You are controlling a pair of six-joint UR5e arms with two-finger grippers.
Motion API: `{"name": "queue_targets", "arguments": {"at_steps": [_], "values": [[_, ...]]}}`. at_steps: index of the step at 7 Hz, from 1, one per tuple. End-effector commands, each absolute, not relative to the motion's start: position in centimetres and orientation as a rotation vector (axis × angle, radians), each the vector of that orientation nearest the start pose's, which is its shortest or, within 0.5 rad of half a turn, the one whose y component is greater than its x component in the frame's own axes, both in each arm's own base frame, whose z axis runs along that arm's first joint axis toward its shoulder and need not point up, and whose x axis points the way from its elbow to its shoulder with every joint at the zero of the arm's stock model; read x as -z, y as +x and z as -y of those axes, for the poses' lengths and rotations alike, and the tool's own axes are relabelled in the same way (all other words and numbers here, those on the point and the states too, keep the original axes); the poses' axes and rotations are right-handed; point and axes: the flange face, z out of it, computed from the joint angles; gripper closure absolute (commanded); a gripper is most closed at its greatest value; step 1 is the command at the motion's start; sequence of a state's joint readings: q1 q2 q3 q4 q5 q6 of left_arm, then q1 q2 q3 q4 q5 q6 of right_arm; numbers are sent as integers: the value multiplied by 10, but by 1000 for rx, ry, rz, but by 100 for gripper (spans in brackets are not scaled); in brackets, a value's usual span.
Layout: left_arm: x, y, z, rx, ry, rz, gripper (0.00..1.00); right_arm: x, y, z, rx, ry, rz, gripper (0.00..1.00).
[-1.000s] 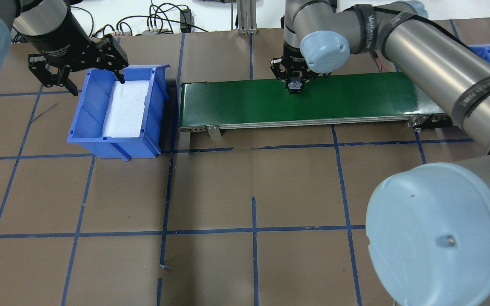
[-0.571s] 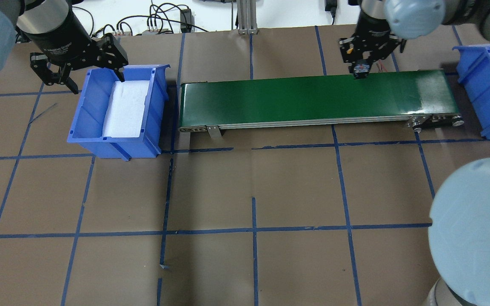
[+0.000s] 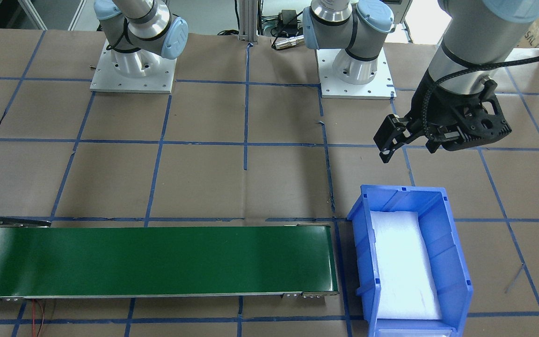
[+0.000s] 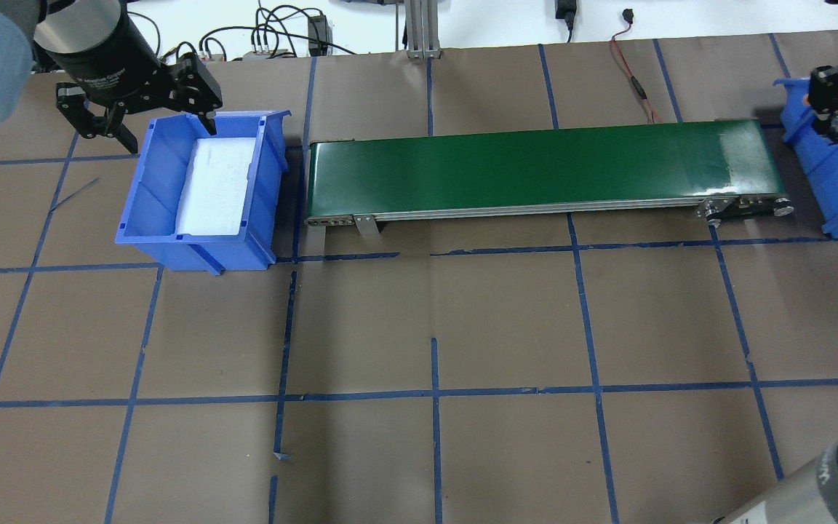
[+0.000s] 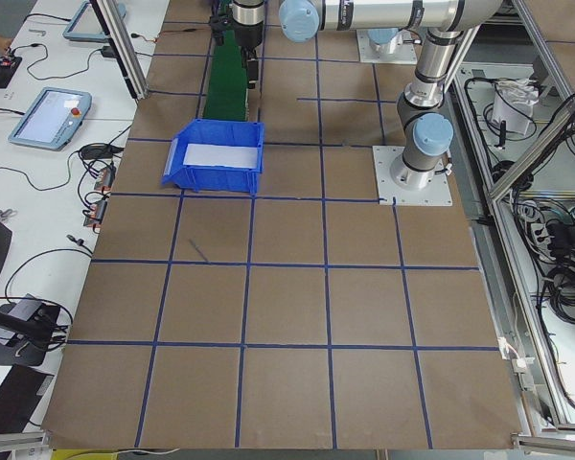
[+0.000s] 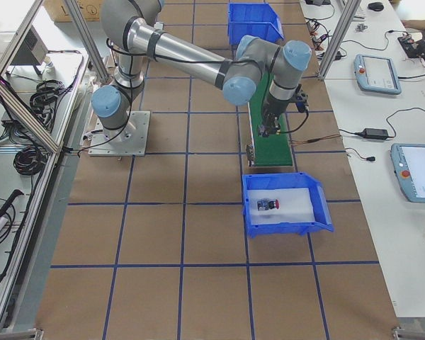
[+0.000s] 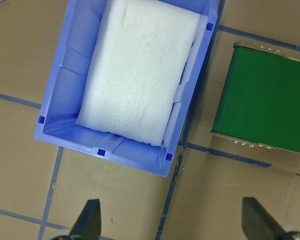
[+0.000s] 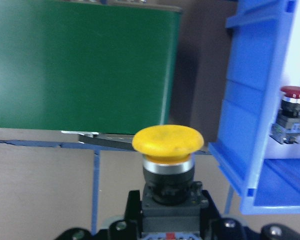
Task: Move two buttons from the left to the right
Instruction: 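Carry the yellow button with the right gripper over the far blue bin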
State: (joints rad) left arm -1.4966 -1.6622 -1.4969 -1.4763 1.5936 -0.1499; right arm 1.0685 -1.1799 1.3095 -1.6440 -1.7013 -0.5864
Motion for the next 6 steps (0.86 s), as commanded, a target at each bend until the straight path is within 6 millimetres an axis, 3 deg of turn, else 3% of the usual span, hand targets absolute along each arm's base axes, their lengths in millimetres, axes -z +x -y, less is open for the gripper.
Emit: {"name": "queue_targets", "arguments": {"at_steps": [1,2,4,6], "values": [[-487,-91,547,125,-319,-3104,0,-412,-304,592,-164,-104,-3225,96],[-488,-91,546,128,-321,-3102,0,-419,-323,592,-141,-90,-3237,96],[-489,-90,546,130,-324,-3098,0,-372,-356,640,-86,-122,-3206,96],[-495,-98,544,176,-324,-3097,0,-351,-379,681,-36,-153,-3200,96]]}}
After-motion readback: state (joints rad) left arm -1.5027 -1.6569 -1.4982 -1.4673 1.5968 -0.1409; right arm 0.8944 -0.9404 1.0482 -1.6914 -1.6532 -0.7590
